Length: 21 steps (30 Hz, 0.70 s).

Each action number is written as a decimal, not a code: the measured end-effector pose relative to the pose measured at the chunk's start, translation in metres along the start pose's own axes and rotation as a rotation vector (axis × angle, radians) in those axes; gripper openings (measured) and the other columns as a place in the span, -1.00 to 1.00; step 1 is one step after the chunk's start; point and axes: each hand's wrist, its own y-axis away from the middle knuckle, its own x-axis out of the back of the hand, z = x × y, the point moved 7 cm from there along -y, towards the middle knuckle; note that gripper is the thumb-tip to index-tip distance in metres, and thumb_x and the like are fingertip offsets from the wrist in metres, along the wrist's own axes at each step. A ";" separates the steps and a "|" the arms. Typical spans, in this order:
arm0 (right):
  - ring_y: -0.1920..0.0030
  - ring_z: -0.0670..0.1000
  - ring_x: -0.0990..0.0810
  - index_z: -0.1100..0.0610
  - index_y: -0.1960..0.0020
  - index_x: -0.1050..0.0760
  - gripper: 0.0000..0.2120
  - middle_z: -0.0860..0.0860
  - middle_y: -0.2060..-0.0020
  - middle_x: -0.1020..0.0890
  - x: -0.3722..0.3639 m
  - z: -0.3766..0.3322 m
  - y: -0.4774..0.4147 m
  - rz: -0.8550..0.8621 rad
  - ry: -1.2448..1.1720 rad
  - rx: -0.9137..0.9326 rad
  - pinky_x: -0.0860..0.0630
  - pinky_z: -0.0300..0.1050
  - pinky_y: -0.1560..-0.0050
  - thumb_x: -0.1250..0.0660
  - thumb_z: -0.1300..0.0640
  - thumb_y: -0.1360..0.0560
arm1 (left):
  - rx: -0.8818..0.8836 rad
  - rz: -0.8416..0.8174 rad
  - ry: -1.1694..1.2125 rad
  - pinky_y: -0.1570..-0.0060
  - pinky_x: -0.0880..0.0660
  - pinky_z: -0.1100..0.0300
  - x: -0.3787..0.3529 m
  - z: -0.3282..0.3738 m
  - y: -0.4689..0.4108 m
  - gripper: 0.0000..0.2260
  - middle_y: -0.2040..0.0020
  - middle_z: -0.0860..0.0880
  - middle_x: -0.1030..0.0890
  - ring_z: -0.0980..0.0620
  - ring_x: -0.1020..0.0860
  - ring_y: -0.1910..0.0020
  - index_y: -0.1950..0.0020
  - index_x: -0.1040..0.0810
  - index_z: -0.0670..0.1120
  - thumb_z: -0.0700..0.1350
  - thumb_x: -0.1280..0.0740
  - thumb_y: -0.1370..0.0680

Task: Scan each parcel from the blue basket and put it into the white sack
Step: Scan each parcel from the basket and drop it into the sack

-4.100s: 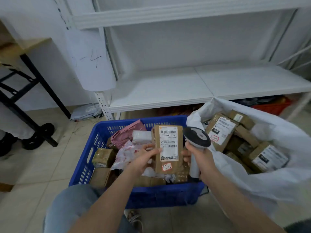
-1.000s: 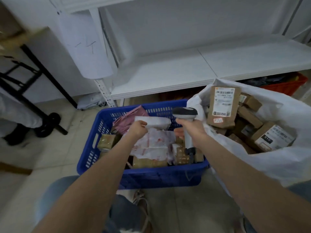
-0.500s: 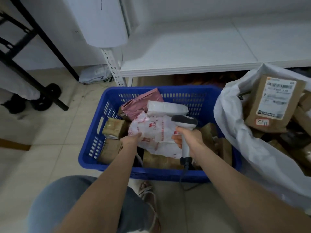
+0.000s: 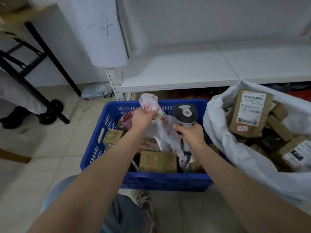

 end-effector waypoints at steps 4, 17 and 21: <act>-0.08 -0.05 -0.56 0.06 -0.12 -0.53 -0.56 -0.06 0.03 -0.63 0.009 -0.038 0.030 0.025 -0.022 0.146 -0.44 -0.15 -0.13 -0.59 0.10 -0.30 | -0.039 -0.066 0.194 0.02 -0.62 -0.05 -0.003 0.063 0.040 -0.71 0.10 -0.16 -0.68 -0.12 -0.66 0.12 0.04 -0.59 -0.20 -0.05 -0.46 -0.36; -0.04 0.12 -0.61 0.26 -0.17 -0.48 -0.61 0.13 0.02 -0.64 0.068 -0.075 0.038 0.206 -0.257 0.010 -0.55 0.06 -0.15 -0.47 0.23 -0.39 | -0.192 -0.149 0.468 0.07 -0.57 0.17 0.042 0.088 0.075 -0.67 -0.12 -0.15 -0.60 -0.02 -0.60 0.01 -0.29 -0.50 -0.14 -0.26 -0.36 -0.52; 0.03 0.15 -0.67 0.24 -0.17 -0.51 -0.63 0.16 0.03 -0.67 0.071 -0.065 0.041 0.021 -0.297 -0.069 -0.59 0.15 -0.10 -0.46 0.24 -0.39 | -0.062 -0.075 0.146 0.06 -0.47 0.16 0.059 0.020 0.068 -0.44 -0.33 -0.21 -0.46 -0.10 -0.54 -0.13 -0.47 -0.27 -0.19 -0.20 -0.40 -0.51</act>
